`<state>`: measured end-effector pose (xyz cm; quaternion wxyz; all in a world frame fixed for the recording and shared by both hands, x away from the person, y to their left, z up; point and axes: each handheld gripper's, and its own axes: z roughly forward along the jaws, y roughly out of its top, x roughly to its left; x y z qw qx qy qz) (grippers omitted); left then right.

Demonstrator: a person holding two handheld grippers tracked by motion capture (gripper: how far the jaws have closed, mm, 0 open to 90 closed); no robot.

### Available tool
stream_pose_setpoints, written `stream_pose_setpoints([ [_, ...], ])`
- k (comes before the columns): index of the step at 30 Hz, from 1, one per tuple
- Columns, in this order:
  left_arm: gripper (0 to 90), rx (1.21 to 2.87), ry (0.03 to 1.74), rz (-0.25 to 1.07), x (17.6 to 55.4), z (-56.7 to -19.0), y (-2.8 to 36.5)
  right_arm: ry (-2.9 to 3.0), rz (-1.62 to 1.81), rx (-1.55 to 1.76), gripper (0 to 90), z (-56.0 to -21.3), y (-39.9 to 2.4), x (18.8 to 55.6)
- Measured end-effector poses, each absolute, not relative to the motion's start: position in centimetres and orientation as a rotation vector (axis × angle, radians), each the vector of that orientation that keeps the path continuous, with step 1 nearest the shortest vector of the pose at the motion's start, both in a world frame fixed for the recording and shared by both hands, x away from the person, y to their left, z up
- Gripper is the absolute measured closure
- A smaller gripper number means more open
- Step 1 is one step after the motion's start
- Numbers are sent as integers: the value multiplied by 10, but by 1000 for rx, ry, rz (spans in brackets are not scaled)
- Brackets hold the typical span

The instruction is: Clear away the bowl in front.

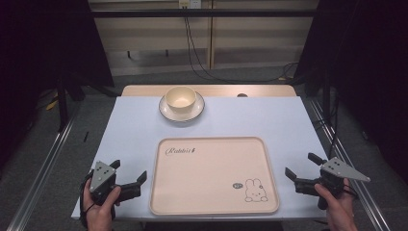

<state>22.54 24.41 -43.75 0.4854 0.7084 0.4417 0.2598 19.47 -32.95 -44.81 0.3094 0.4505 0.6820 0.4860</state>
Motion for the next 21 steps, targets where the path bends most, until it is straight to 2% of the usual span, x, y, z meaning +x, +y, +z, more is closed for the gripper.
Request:
stream_pose_setpoints([
  [21, 21, 1725, 1069, 602, 229, -438, 238, 1807, 1275, 1149, 25, -447, -330, 193],
])
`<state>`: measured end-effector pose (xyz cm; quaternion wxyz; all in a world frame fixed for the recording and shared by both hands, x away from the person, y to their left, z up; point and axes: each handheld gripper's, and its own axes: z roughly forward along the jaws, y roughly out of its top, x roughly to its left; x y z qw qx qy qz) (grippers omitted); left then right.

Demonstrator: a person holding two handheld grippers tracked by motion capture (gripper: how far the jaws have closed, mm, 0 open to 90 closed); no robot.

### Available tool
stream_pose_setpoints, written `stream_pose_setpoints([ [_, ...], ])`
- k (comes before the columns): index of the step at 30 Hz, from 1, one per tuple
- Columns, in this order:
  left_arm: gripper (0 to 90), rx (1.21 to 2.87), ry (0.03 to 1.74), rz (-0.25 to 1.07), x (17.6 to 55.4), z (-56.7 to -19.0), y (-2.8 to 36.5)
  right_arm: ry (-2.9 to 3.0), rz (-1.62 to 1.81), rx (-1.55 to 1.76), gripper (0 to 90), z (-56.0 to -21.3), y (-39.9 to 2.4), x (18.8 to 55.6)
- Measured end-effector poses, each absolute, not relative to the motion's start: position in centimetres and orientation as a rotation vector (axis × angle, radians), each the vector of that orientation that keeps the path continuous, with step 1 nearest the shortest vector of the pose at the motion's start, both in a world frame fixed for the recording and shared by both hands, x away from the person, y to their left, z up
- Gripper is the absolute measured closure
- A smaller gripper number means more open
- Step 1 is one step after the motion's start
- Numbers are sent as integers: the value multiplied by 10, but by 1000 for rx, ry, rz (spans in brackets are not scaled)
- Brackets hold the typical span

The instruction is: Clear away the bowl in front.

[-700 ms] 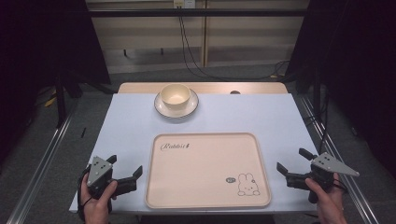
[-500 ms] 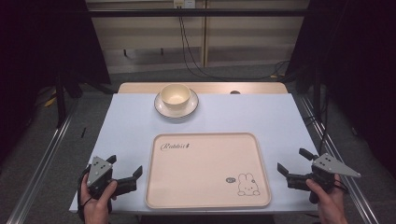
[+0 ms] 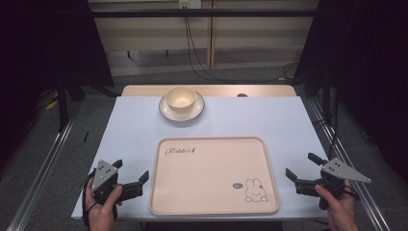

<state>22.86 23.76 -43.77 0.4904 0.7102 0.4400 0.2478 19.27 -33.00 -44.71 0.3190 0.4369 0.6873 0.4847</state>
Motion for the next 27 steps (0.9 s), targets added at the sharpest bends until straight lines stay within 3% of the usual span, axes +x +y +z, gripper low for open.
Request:
stream_pose_setpoints([
  [27, 22, 1763, 956, 565, 263, -421, 196, 1819, 1308, 1132, 21, -446, -330, 192],
])
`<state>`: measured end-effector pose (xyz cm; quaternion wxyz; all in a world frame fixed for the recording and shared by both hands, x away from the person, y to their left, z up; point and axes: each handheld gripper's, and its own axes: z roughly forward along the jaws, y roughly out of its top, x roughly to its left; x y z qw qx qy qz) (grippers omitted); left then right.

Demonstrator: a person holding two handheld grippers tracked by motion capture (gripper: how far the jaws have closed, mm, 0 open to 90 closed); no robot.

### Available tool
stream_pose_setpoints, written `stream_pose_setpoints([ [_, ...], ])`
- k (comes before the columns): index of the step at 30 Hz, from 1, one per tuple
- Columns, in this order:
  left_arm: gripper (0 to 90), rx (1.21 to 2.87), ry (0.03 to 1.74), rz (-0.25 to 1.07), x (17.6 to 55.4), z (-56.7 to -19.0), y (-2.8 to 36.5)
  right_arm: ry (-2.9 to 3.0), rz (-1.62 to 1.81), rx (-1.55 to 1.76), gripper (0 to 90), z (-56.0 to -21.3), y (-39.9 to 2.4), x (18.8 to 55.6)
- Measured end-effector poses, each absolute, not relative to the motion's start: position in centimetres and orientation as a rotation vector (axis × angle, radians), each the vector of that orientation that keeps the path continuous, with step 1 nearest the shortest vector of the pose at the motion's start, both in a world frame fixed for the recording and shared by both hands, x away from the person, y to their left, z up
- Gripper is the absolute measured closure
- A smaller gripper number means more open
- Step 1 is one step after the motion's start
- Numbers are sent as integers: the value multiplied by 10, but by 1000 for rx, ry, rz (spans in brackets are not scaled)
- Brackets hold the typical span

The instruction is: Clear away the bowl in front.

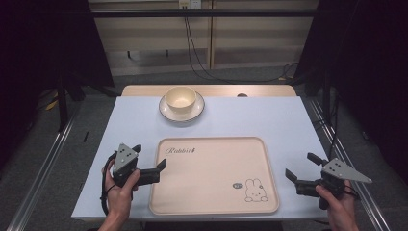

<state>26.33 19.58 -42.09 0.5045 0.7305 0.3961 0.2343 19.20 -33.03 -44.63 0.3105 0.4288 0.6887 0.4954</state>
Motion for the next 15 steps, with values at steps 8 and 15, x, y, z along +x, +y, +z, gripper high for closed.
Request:
stream_pose_setpoints([
  [8, 20, 1764, 941, 555, 278, -416, 191, 1815, 1318, 1126, 20, -446, -331, 192],
  [15, 20, 1754, 918, 577, 296, -407, 188, 1802, 1319, 1119, 21, -446, -331, 192],
])
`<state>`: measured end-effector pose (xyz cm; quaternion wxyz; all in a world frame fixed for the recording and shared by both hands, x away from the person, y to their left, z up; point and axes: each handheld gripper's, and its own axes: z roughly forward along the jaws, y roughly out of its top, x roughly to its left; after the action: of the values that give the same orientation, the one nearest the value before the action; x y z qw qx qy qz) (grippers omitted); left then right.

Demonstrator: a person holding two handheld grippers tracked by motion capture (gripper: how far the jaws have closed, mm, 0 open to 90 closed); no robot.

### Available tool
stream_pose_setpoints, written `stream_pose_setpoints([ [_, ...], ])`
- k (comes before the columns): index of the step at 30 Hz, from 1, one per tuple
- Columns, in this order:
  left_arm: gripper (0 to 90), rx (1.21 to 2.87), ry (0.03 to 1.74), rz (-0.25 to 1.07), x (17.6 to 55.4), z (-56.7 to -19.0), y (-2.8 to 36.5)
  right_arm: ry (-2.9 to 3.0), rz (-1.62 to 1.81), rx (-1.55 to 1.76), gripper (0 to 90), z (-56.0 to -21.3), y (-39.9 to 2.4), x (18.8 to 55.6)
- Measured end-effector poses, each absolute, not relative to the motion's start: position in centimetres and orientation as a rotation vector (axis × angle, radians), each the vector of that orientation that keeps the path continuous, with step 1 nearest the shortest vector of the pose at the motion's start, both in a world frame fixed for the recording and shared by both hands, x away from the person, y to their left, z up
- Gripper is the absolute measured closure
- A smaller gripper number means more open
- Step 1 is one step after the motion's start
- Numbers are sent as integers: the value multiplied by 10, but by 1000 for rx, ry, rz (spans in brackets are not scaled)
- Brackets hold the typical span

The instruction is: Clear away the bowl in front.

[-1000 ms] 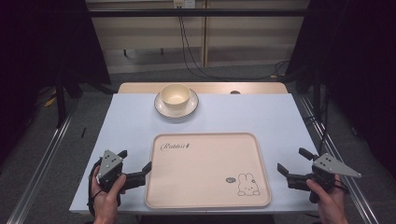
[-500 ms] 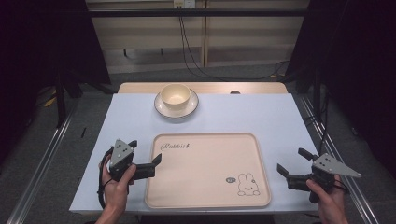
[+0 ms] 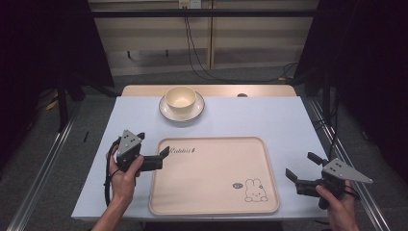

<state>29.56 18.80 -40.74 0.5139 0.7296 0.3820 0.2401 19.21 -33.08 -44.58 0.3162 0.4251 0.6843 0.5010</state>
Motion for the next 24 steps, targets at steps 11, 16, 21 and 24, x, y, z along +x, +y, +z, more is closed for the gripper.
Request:
stream_pose_setpoints([
  [11, 29, 1732, 937, 574, 327, -402, 177, 1806, 1334, 1114, 20, -446, -331, 192],
  [16, 19, 1749, 930, 568, 341, -398, 173, 1792, 1342, 1114, 18, -445, -331, 192],
  [21, 32, 1763, 933, 574, 355, -397, 174, 1800, 1337, 1108, 18, -446, -331, 192],
  [24, 30, 1774, 947, 568, 362, -399, 174, 1802, 1336, 1104, 18, -446, -331, 192],
])
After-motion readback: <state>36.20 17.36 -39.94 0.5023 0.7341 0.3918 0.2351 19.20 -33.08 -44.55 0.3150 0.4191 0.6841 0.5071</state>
